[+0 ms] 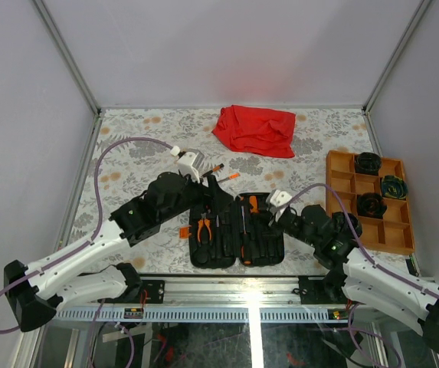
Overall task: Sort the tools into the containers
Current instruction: Pick up the screwdriver from the center of the board.
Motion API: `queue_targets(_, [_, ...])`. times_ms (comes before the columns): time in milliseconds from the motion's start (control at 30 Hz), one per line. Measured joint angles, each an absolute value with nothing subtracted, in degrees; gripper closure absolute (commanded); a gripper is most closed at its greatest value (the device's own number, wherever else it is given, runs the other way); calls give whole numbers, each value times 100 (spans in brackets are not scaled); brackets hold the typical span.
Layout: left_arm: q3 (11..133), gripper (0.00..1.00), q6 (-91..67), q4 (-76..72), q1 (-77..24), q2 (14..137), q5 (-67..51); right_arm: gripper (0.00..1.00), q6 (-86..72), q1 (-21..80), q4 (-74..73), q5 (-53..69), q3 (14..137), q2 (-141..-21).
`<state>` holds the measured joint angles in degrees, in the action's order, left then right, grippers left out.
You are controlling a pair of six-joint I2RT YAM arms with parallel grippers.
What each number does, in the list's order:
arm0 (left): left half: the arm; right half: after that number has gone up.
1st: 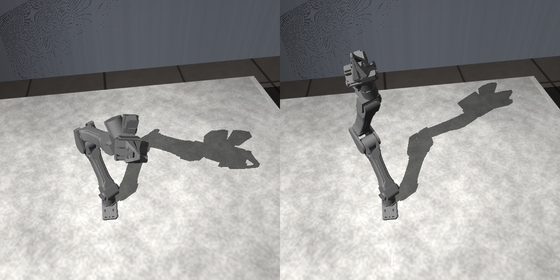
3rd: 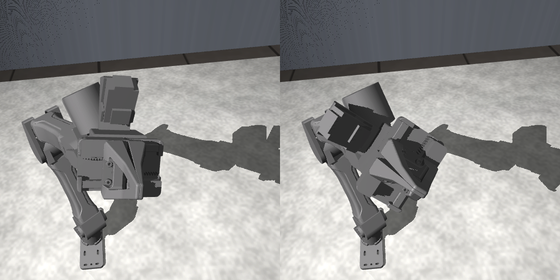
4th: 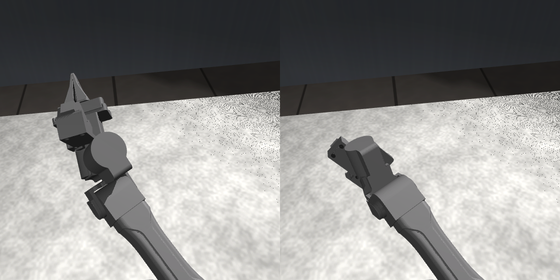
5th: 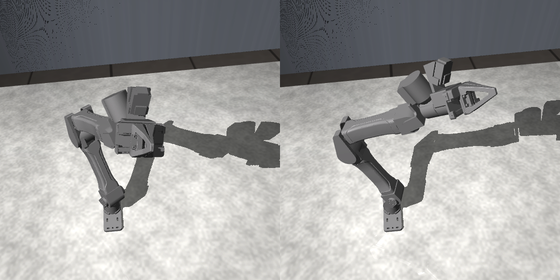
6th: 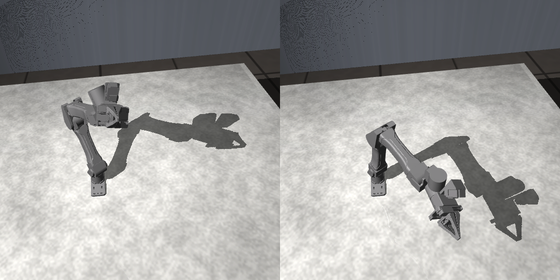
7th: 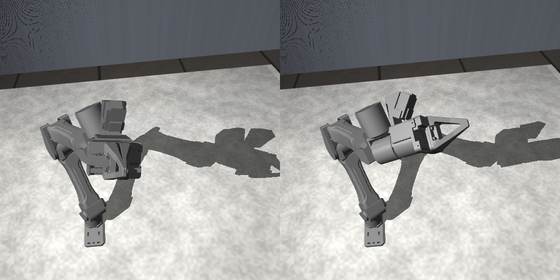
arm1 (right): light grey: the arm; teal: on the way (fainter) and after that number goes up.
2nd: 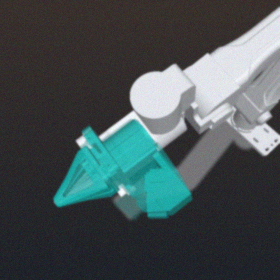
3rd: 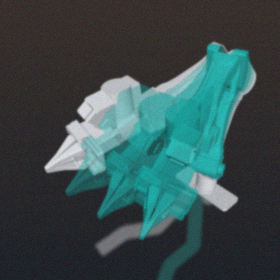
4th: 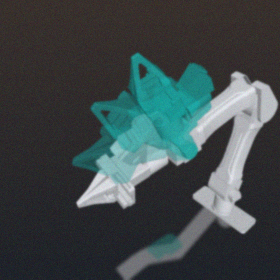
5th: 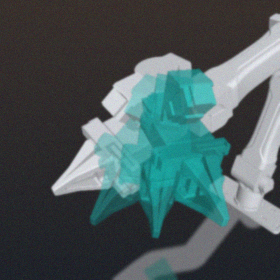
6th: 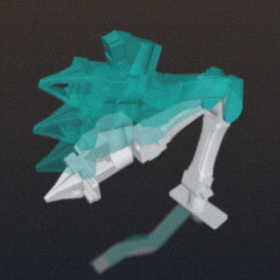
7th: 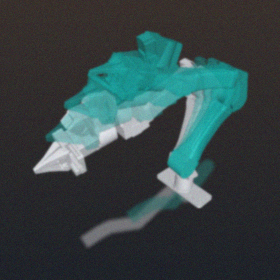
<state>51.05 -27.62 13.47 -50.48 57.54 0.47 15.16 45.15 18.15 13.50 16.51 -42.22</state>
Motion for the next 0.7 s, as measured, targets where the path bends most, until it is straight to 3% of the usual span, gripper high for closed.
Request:
queue_targets(233, [4753,27,-3356,1092,-5015,5596,565,100,-1190,4517,1898,362,2126,-4875])
queue_targets(700, [4753,26,-3548,965,-5015,5638,650,100,-2510,4517,1557,353,2985,-5450])
